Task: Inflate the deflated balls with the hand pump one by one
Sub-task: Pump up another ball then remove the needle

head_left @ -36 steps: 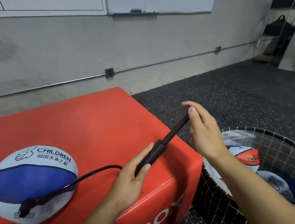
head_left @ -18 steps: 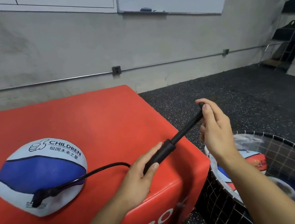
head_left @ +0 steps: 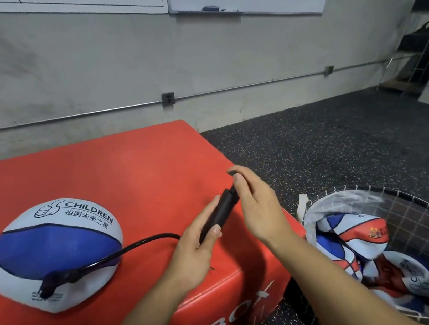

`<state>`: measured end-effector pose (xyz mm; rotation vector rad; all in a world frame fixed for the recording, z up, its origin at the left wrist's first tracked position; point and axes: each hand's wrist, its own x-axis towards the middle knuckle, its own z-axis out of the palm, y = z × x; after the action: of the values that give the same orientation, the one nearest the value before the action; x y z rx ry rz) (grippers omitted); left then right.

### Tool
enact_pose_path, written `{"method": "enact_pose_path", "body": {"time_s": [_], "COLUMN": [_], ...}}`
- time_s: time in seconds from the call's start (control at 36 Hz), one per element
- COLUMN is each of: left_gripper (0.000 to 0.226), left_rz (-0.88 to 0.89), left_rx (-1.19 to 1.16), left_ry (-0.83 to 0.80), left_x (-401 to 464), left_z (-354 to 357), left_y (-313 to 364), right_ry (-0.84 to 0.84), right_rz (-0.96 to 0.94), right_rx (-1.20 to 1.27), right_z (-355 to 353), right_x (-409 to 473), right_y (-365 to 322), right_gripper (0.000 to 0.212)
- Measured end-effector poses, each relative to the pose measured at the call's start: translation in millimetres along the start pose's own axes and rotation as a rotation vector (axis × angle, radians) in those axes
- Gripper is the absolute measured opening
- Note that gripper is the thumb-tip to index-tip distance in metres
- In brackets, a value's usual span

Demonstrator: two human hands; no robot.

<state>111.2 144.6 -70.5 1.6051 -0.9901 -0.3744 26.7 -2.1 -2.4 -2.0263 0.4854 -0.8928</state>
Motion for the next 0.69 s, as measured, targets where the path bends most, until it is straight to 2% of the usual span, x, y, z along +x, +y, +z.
{"method": "enact_pose_path", "body": {"time_s": [0.31, 0.61, 0.69], "left_gripper": [0.055, 0.052, 0.053], "left_rz": [0.021, 0.037, 0.057], "left_rx": [-0.007, 0.082, 0.117], "left_ry": [-0.034, -0.125, -0.133], "left_x": [1, -7, -7], "left_z": [2, 7, 6], "left_y": [1, 8, 8], "right_ry": [-0.064, 0.256, 0.289], "right_rz": [0.013, 0.074, 0.082], "right_rx": [-0.014, 0.138, 0.150], "right_z": [-21, -92, -107], "right_x": [-5, 18, 17], "right_y": [5, 14, 14], "right_gripper": [0.025, 0.032, 0.029]}}
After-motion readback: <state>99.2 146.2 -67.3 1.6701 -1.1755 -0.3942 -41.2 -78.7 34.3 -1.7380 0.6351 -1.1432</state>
